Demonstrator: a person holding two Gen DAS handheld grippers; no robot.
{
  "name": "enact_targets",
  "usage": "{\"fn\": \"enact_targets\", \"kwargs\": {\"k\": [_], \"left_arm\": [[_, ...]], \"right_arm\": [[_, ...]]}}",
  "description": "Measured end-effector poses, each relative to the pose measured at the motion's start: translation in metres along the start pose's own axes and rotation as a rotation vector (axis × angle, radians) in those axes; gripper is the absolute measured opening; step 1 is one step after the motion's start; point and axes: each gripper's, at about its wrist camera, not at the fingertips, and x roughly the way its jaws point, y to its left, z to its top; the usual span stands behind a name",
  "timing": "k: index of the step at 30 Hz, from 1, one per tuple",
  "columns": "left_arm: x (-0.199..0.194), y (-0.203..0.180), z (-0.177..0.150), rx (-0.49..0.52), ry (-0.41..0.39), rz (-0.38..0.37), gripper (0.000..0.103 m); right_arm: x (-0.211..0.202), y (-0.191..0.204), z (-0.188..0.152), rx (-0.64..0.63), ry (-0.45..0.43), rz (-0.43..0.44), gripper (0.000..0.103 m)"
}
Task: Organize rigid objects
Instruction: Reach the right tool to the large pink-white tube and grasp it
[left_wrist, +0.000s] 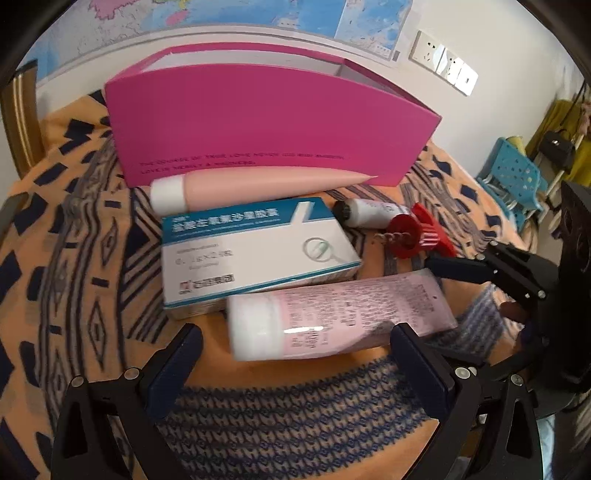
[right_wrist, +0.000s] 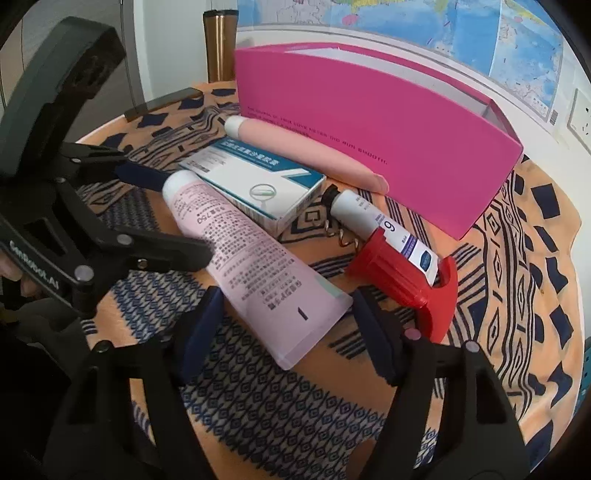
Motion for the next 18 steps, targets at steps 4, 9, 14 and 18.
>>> {"fn": "enact_targets", "kwargs": {"k": [4, 9, 14, 18], "left_arm": [[-0.001, 0.000, 0.000, -0.013, 0.004, -0.055, 0.103], [-0.002, 0.009, 0.002, -0.071, -0.011, -0.115, 0.103], [-0.004, 0.016, 0.004, -0.105, -0.025, -0.138, 0.102], [-0.008, 0.010, 0.004, -0.067, -0.042, -0.121, 0.102]], "right_arm": [[-0.004, 0.005, 0.000, -0.015, -0.014, 0.011, 0.069], [-0.005, 0.006, -0.001, -0.013, -0.018, 0.019, 0.069], [-0.010, 0.011, 0.001, -0.026, -0.044, 0.009, 0.067], [-0.011, 0.014, 0.003, -0.027, -0.055, 0.000, 0.066]]}}
